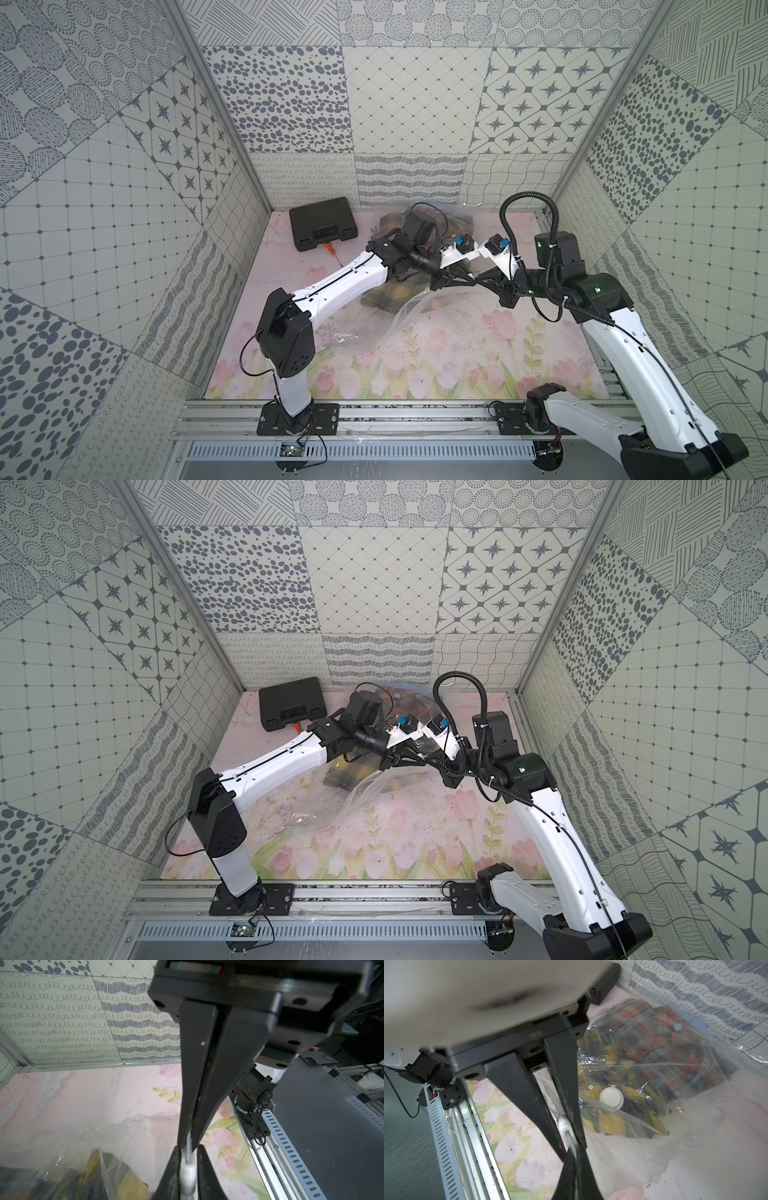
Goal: Place the folded shirt into the vacuum bag
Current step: Close the vacuum bag at the center of the board.
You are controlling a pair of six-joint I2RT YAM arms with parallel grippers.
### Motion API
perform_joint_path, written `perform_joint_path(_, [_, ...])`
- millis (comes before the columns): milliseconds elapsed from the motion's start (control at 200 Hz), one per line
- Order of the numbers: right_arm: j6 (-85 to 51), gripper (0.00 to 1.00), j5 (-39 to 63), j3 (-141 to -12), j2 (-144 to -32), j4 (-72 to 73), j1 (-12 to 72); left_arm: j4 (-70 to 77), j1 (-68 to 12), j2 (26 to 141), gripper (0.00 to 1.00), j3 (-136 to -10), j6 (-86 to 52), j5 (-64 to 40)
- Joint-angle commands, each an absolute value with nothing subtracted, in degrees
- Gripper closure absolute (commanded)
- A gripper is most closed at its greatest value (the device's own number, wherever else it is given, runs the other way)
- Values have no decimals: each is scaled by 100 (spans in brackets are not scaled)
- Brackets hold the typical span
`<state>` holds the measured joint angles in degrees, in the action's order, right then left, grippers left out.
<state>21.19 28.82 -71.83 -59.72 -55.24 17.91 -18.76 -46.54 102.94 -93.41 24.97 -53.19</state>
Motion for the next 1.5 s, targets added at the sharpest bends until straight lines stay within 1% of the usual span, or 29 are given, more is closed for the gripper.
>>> perform_joint_path(0, [2023,100,3038,-7141,-5821,-5060,1819,-1792,-4688,10371,93,-9476,2281,-5374])
perform_joint_path(135, [1980,100,2951,-7119,-5757,-4979,1794,-1823,-4633,10291,94,-9291,2311,-5229])
perform_joint_path(360, [1995,100,2687,-7114,-5640,-4966,1758,-2226,-4374,10068,95,-8973,2302,-4325])
perform_joint_path(550, [1923,100,2610,-7093,-5642,-4856,1697,-2208,-4349,9917,91,-8581,2042,-4231])
perform_joint_path(735, [1805,100,2698,-7145,-5587,-4781,1602,-2058,-4385,9853,92,-8201,1918,-3994])
perform_joint_path(920, [1781,100,2519,-7111,-5536,-4748,1494,-1924,-4384,9817,94,-7774,1824,-3660])
perform_joint_path(1040, [1730,100,2584,-7095,-5544,-4724,1485,-1969,-4377,9795,96,-7769,1802,-3703])
perform_joint_path(1110, [1735,100,2674,-7082,-5607,-4790,1490,-1857,-4379,9767,100,-7809,1700,-3830])
perform_joint_path(1185, [1725,100,2734,-7009,-5716,-4840,1554,-1584,-4401,9741,100,-7852,1486,-4074])
perform_joint_path(1366, [1543,100,3269,-6788,-5911,-4668,1617,-765,-4619,9638,100,-7905,1011,-4439])
perform_joint_path(1496, [1542,93,3330,-6720,-6008,-4633,1666,-609,-4743,9615,100,-7963,914,-4544])
